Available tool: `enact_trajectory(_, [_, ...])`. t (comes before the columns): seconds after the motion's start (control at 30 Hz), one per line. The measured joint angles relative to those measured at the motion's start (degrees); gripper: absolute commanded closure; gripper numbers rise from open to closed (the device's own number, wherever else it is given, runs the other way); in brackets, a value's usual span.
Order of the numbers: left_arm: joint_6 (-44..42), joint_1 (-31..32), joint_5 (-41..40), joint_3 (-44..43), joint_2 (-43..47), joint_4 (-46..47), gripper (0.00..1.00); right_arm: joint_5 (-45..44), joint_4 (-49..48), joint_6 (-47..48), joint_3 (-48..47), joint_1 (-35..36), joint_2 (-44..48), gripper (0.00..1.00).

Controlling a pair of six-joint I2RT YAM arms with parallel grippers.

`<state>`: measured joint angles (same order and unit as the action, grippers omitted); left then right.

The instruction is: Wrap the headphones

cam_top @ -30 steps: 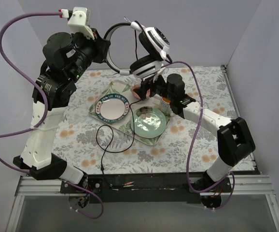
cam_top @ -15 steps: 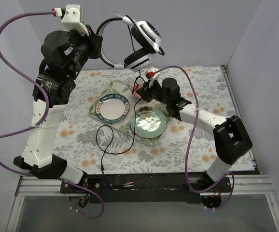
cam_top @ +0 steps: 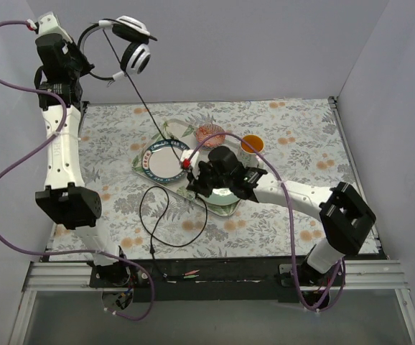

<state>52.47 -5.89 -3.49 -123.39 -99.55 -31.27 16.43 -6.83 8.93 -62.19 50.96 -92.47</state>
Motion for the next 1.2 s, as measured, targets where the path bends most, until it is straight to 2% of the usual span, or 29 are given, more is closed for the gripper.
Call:
enact_trajectory(0.2, [-0.9,-7.3,-4.7,-0.5,-9.6,2.7,1.00,1.4,13.4,9.2,1.2,9.0,7.0,0.99])
enact_trajectory(0.4, [-9.0,-11.3,-14.1,-0.5,-15.0,8.7,1.00,1.9,22.7,14.5,1.2,11.4,18.9,0.99])
enact_trajectory(0.53, [-15.6,-11.1,-16.9,5.8,-13.6,16.0,1.00,0.1,24.8,16.9,0.8,11.0,25.7,0.99])
enact_trajectory(0.7, [-22.1,-8.9,-16.6,14.5,-11.5,23.4,1.00,-4.0,26.0,18.7,-0.1,10.9,32.6,0.99])
enact_trajectory(0.97, [-27.0,-8.1,-8.7,29.5,-6.0,28.8,1.00,-11.3,28.3,19.6,-7.6,11.0,32.5,0.99])
enact_trajectory(1.2, [-37.3,-3.6,-4.8,45.7,4.4,34.8,1.00,-18.1,27.2,20.4,-22.6,9.0,26.2,0.99])
